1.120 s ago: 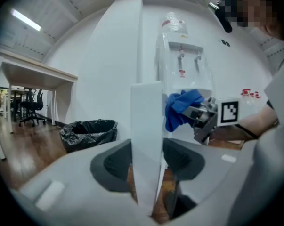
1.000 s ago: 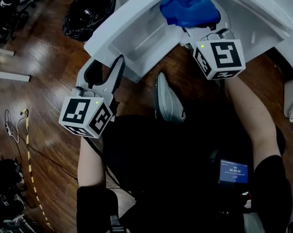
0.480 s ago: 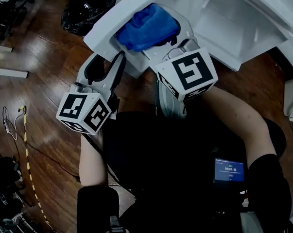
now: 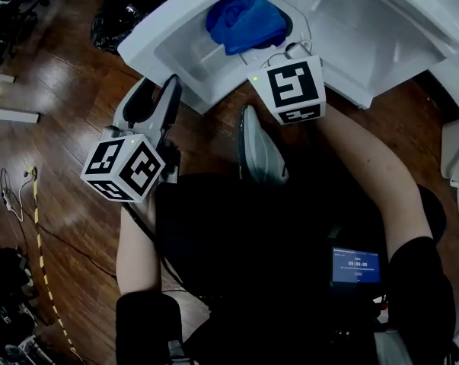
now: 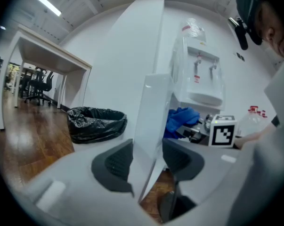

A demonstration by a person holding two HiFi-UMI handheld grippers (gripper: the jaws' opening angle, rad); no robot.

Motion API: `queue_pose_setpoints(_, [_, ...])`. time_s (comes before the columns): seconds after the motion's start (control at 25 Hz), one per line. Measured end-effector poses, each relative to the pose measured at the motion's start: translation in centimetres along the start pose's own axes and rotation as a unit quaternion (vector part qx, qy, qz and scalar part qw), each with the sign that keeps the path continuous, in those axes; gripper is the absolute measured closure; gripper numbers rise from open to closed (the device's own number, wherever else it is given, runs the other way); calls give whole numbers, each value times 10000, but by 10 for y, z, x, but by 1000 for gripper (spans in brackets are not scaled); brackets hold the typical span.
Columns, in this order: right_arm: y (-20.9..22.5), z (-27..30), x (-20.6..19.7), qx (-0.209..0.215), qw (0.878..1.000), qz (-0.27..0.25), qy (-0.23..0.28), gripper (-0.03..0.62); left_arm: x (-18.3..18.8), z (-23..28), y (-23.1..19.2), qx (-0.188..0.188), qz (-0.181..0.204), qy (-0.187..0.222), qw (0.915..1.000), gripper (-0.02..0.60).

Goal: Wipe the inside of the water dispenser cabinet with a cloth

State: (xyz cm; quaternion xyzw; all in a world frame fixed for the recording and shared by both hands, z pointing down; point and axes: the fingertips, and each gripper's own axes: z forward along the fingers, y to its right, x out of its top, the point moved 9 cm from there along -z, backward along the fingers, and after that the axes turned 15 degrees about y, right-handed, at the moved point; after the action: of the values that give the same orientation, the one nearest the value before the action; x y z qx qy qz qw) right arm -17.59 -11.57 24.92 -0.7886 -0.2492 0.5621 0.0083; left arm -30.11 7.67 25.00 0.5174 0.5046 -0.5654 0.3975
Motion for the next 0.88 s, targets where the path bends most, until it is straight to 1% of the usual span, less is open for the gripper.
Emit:
queue_pose_setpoints(0.12, [23, -4, -15, -480, 9964, -517, -461, 327, 1, 1, 0, 54, 50, 7, 10000, 383])
queue_pose_setpoints(0.2, [22, -6, -20, -593, 9942, -698, -567, 327, 1, 1, -1, 85, 66, 11, 9999, 383])
queue_pose_setpoints(0.24, [16, -6, -22, -569, 9944, -680, -572, 327, 1, 1, -1, 99, 73, 11, 9999, 383])
queue_pose_setpoints(0.32, [-7, -5, -21, -341, 9967, -538, -495, 327, 0, 1, -3, 124, 76, 8, 9999, 383])
queue_pose_setpoints(0.48, [-63, -3, -8, 359, 9980, -423, -310, 324, -1, 2, -2, 134, 66, 9, 9999, 383])
queue_pose_setpoints(0.6, [-87, -2, -3, 685, 9968, -319, -244, 321, -2, 3, -1, 143, 76, 15, 9999, 383])
queue_pose_setpoints(0.68, [-92, -2, -3, 816, 9956, -406, -202, 321, -2, 3, 0, 149, 77, 11, 9999, 383])
queue_pose_setpoints(0.76, [-89, -4, -8, 874, 9946, -524, -201, 321, -3, 3, 0, 145, 73, 6, 9999, 383])
queue_pose_setpoints(0.88, [-68, -8, -22, 716, 9946, -657, -360, 318, -3, 1, -2, 121, 75, 3, 9999, 385])
